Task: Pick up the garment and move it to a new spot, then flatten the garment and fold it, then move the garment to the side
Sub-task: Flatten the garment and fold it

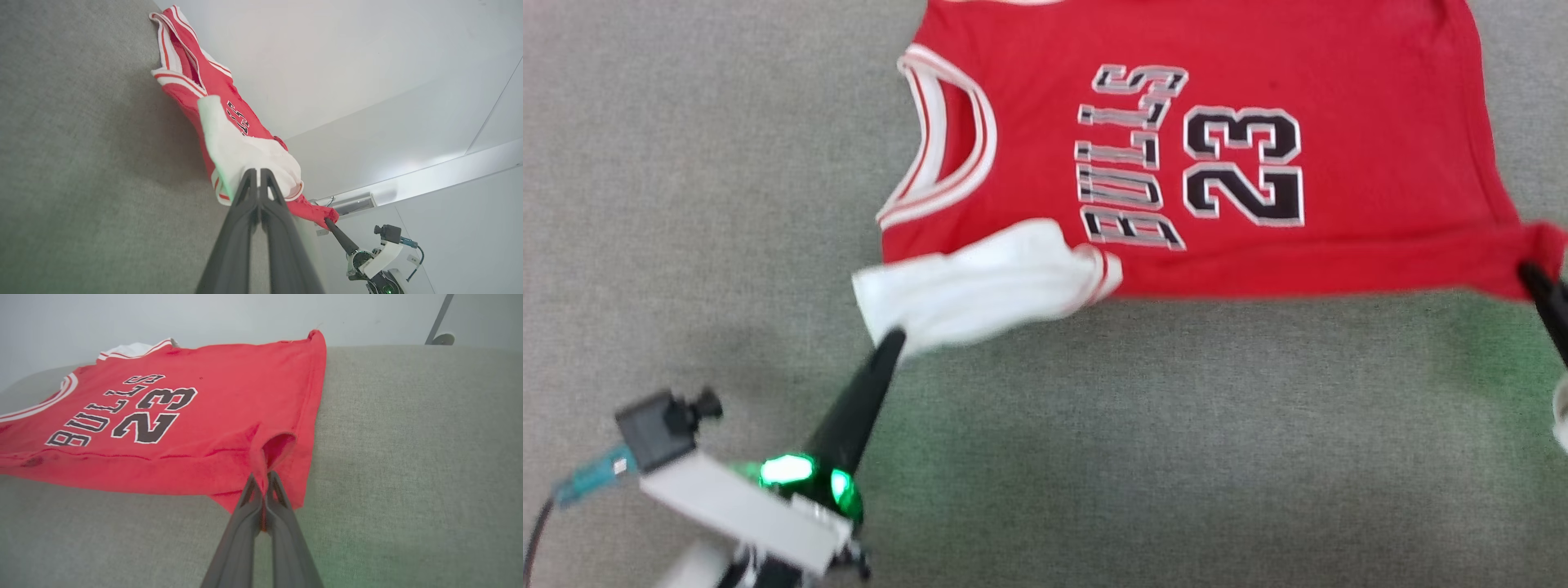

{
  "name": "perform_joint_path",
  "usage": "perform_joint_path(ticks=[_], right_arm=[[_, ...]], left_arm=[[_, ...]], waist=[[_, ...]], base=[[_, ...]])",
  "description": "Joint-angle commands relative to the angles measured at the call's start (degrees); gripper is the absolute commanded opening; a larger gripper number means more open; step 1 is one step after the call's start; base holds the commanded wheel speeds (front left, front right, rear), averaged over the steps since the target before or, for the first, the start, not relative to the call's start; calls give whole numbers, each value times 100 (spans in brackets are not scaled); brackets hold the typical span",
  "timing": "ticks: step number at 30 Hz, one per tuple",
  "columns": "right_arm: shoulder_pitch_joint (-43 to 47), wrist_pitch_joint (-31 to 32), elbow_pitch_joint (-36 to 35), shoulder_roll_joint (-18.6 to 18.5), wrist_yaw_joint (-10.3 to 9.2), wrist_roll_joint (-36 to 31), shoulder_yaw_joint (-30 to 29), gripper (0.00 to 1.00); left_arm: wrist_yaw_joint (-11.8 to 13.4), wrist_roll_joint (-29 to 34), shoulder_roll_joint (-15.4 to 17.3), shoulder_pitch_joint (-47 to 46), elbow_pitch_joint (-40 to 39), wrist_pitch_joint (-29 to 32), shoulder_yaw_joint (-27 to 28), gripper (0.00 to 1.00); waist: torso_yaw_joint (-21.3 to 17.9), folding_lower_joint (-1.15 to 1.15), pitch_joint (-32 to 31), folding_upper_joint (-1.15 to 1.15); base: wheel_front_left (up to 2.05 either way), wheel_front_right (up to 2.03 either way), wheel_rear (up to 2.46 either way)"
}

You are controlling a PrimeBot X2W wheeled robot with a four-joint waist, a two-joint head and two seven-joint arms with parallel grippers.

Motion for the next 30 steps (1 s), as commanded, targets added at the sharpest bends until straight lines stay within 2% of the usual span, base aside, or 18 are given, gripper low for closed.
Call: perform_joint_path(ticks=[1, 6, 8, 11, 14, 21, 30], right_arm=[[247, 82, -164, 73, -4, -33, -168, 0], [1230, 520, -1036, 359, -4, -267, -759, 0], [1697, 751, -1525, 589, -4, -371, -1161, 0], [1892, 949, -1883, 822, -4, -429, -1457, 0], [1677, 1039, -2008, 948, -4, -475, -1508, 0], [703, 1172, -1440, 926, -4, -431, -1204, 0], [-297, 1058, -404, 1047, -4, -385, -988, 0]], left_arm=[[-22, 38, 44, 201, -129, -51, 17, 0], [-22, 206, 266, 1037, -757, -262, 199, 0], [-22, 342, 333, 1439, -1082, -325, 356, 0], [-22, 449, 310, 1514, -1285, -339, 482, 0], [-13, 537, 303, 1206, -1264, -212, 430, 0], [7, 375, 137, -241, -611, 419, 383, 0], [-15, 233, -267, -1911, 1025, 825, 371, 0]], waist=[[-11, 0, -34, 0], [-42, 0, -28, 0], [-35, 0, 18, 0], [-31, 0, 41, 0], [-43, 0, 7, 0], [-122, 0, -1, 0], [-240, 0, 329, 0]], base=[[0, 0, 0], [0, 0, 0], [0, 0, 0], [0, 0, 0], [0, 0, 0], [0, 0, 0], [0, 0, 0]])
